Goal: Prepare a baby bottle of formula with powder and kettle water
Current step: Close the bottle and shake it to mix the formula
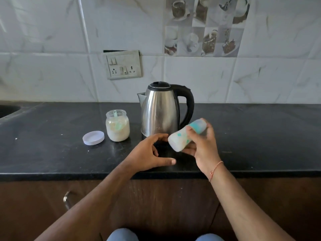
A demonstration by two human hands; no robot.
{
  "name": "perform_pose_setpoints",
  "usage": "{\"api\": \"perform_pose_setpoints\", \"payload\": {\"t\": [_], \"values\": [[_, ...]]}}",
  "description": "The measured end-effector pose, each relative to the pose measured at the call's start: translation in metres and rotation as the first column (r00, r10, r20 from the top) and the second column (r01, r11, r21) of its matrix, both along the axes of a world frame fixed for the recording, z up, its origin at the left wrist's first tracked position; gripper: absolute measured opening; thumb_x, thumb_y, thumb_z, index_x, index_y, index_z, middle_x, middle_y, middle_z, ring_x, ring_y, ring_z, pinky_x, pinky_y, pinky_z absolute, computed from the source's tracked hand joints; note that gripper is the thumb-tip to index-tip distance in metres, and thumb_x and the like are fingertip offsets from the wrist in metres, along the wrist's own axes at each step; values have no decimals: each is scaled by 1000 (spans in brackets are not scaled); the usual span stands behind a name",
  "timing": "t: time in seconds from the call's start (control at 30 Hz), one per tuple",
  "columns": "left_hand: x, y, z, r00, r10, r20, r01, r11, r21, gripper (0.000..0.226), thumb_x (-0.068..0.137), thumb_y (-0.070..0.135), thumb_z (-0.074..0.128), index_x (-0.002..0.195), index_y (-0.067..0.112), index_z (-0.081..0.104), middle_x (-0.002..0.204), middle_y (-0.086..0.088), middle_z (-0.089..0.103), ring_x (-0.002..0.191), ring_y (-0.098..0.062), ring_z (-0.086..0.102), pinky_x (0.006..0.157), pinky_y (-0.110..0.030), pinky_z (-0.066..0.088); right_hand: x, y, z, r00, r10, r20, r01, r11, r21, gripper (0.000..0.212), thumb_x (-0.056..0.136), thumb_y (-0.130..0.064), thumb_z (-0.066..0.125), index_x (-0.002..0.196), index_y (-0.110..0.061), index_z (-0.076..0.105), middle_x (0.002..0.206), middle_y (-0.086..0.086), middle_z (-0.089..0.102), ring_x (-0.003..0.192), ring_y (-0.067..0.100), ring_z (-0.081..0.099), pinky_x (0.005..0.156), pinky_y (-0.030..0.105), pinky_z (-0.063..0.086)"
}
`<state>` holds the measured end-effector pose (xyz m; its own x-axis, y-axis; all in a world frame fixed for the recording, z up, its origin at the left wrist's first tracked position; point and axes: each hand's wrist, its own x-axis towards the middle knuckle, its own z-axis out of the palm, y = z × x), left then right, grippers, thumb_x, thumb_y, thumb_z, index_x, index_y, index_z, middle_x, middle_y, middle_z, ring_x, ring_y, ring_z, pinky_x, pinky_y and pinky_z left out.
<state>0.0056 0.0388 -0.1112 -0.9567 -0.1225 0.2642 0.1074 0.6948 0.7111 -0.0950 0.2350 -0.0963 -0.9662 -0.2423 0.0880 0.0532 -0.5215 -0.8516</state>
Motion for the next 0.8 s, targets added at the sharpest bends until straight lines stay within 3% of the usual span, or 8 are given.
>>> {"api": "perform_pose_setpoints", "payload": {"t": [0.07,0.17,0.3,0.43,0.47,0.57,0.73,0.8], "values": [[-1,-2,0,1000,4,-15,-4,1000,-3,103,69,63,95,157,40,48,139,30,60,83,-9,70,78,-25,63,2,-4,1,1000,2,-27,-1,998,56,69,92,-17,85,148,-37,49,133,7,66,116,31,75,78,55,68],[-1,-1,-1,1000,-2,0,2,1000,12,107,64,71,92,157,42,48,141,31,60,84,-12,71,81,-27,64,-8,3,0,955,-252,158,288,914,-287,71,95,-18,83,150,-35,40,140,7,58,124,36,70,75,52,68],[-2,-1,-1,1000,4,-6,-4,1000,-2,108,65,68,94,159,39,48,140,32,60,83,-11,70,78,-25,63,3,0,-1,999,34,-25,-32,998,50,71,93,-17,84,149,-39,48,132,7,65,115,30,75,75,51,68],[-2,-1,-1,1000,-8,-2,8,1000,27,107,65,67,94,158,38,49,141,29,61,81,-13,72,79,-29,65,-10,5,-2,950,-253,181,297,909,-292,70,95,-20,83,149,-34,40,141,9,57,125,37,69,75,53,68],[-2,-1,-1,1000,-10,-3,10,1000,20,107,65,68,93,157,39,49,142,29,60,80,-12,72,79,-28,65,-10,5,0,952,-240,188,288,911,-296,71,96,-20,82,150,-35,39,141,8,56,125,37,69,75,52,68],[-2,0,1,1000,-6,-10,6,1000,9,105,67,64,95,158,37,49,142,30,60,81,-12,71,76,-25,63,3,-1,-3,999,-2,-40,5,998,66,69,93,-19,84,148,-38,47,133,7,65,115,29,75,77,53,68],[-1,-2,-1,1000,11,-2,-11,1000,-26,108,64,73,91,158,40,49,140,31,59,101,-3,67,93,-26,60,-9,3,1,946,-272,175,313,909,-277,71,96,-22,82,151,-34,39,140,7,57,124,36,70,75,51,68],[0,-2,-1,1000,24,-9,-25,997,-77,110,61,80,85,158,40,50,142,30,57,125,2,53,109,-30,51,0,0,3,992,-121,17,122,992,-40,71,95,-21,83,152,-37,43,135,6,62,117,31,74,77,51,68]]}}
